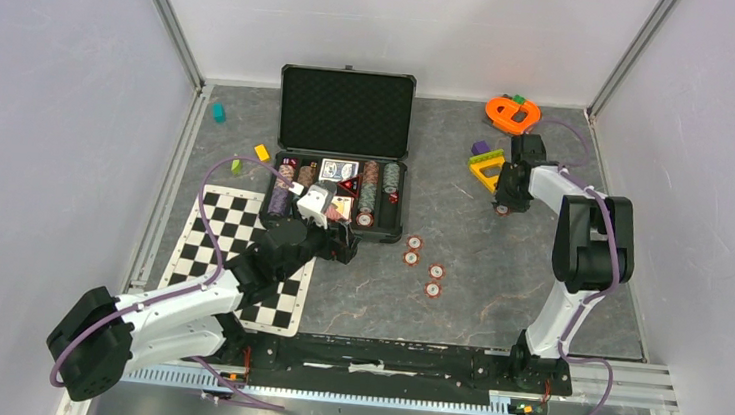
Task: Pack up texas hold em set
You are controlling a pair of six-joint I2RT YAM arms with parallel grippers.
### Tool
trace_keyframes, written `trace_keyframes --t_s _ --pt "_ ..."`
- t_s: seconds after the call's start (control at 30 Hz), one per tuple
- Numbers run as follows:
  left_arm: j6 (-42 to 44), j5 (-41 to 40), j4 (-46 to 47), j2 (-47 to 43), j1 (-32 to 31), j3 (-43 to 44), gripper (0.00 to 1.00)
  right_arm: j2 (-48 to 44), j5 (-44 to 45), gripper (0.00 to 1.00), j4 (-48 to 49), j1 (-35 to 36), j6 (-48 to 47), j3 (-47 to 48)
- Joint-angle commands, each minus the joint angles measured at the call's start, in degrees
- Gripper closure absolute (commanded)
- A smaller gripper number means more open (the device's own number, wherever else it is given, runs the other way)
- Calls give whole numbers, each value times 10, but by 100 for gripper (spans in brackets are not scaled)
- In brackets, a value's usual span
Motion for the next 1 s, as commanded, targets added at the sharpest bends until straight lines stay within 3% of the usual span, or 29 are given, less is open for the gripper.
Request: trace_keyframes --t_s 0.0,0.1,0.2,0.3,0.97 --pt "-12 -9 13 0 0 3 5 47 -27 65 -79 3 7 -45" --pt "-11 -8 13 0 1 3 5 44 -31 81 -77 3 6 -48" --pt "-11 -8 13 2 0 3 5 35 -36 82 -75 4 6 -53" --pt "-11 -7 14 4 0 4 5 22 -48 100 -76 5 6 -58" --pt "-13 -2 16 12 0 6 5 -115 -34 100 -112 85 2 -99"
